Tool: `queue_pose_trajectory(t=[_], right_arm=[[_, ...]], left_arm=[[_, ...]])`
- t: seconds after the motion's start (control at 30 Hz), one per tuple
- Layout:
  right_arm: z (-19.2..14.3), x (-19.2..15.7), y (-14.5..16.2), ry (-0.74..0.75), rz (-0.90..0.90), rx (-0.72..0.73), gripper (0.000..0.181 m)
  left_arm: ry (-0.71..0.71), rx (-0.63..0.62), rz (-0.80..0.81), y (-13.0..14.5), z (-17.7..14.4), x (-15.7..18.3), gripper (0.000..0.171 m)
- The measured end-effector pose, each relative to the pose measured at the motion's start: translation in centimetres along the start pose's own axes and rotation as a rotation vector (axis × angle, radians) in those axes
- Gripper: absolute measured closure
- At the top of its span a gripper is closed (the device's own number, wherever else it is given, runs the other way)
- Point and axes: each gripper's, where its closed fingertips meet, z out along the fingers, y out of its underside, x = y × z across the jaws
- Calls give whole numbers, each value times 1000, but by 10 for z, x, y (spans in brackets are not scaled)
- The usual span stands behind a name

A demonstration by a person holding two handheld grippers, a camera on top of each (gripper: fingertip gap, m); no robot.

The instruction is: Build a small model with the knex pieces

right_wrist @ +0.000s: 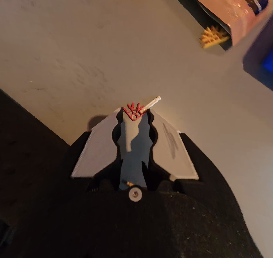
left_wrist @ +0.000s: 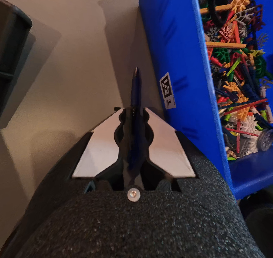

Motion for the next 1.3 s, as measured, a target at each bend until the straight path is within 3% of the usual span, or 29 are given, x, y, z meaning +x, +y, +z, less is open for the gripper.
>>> queue_pose_trajectory(t=[0.13, 0.3, 0.37, 0.47, 0.57, 0.67, 0.8, 0.93, 1.1, 1.3], right_arm=[[17, -34, -23, -94, -118, -4, 149], [39, -79, -54, -201, -249, 12, 149], [44, -90, -62, -229, -282, 14, 149], [44, -101, -68, -297, -312, 6, 124], [39, -90, -80, -295, -326, 34, 122], [38, -53, -102, -223, -280, 97, 132], [51, 12, -130, -15, -317, 125, 141], [82, 54, -140, 131, -412, 53, 142], [106, 79, -146, 215, -454, 22, 152], [112, 100, -153, 256, -448, 12, 156]], left_arm=[[-15, 84, 8, -12, -22, 4, 141], [-142, 251, 83, -44, -79, 23, 135], [-170, 312, 157, -59, -102, 50, 136], [-172, 376, 278, -78, -122, 102, 136], [-113, 426, 400, -89, -129, 166, 139], [-4, 444, 505, -91, -118, 235, 140], [198, 444, 626, -83, -88, 326, 143], [340, 376, 726, -68, -40, 392, 142], [374, 299, 815, -55, 10, 427, 142], [413, 255, 827, -46, 48, 437, 142]])
